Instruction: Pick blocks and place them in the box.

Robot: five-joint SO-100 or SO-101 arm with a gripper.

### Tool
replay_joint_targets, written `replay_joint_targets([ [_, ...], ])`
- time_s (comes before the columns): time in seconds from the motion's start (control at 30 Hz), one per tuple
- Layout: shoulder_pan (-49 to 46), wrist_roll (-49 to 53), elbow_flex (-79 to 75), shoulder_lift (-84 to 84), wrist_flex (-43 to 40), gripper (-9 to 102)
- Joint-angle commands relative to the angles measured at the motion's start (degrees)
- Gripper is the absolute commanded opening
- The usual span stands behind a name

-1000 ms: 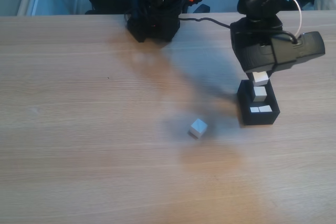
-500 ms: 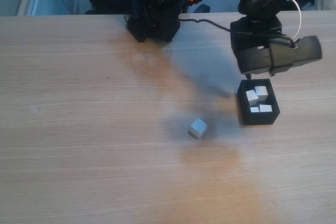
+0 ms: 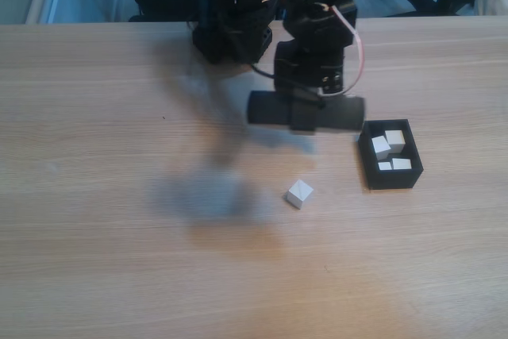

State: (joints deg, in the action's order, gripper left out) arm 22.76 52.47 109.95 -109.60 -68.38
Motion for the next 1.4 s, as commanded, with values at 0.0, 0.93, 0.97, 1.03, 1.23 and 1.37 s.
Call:
replay_joint_targets([
  [0.0, -2.29, -2.9, 0.18, -1.93, 1.67, 21],
  [0.93, -6.15, -2.29, -2.37, 15.21, 21.53, 23],
  [0.97, -6.33, -2.29, -2.37, 15.56, 22.15, 23],
  [1.03, -6.59, -2.02, -2.37, 16.26, 23.03, 22],
  [1.23, -7.65, -1.85, -2.46, 17.84, 24.79, 22],
  [1.37, -8.17, -2.02, -2.81, 19.07, 25.49, 20],
])
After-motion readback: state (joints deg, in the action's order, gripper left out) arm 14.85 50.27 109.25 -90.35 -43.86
